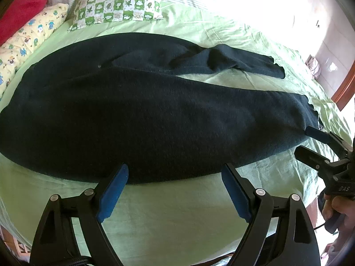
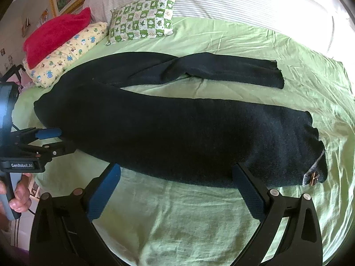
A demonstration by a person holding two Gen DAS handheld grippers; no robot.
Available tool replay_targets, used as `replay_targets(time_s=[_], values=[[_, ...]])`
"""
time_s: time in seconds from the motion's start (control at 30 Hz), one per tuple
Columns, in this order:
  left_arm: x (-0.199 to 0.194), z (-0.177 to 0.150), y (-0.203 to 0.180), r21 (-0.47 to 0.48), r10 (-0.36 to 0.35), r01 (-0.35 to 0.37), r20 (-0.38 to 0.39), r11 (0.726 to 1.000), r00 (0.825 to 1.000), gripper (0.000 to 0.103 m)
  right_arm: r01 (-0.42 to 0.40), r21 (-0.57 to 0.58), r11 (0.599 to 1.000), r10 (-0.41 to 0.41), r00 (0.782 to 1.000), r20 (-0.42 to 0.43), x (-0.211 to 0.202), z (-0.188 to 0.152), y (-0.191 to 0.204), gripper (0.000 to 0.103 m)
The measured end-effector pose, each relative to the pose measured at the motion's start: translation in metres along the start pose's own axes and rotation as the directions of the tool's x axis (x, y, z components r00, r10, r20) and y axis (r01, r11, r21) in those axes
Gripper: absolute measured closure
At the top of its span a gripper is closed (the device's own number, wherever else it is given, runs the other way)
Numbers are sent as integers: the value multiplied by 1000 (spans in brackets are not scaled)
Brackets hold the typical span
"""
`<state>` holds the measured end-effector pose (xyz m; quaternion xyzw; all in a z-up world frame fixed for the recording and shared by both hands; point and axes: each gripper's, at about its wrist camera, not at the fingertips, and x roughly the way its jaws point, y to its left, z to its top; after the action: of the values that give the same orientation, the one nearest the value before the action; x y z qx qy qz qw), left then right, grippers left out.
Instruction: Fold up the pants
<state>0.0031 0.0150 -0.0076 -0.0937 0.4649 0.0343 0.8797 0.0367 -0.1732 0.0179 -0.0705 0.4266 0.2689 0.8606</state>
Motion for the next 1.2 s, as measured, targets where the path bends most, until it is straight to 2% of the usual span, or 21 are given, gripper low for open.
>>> replay_targets(time_s=[1.2], values=[[1,3,0,0,-33,33,-4,999,999,17,-12,13,1000,12,1000,7,-4,2,2,2]])
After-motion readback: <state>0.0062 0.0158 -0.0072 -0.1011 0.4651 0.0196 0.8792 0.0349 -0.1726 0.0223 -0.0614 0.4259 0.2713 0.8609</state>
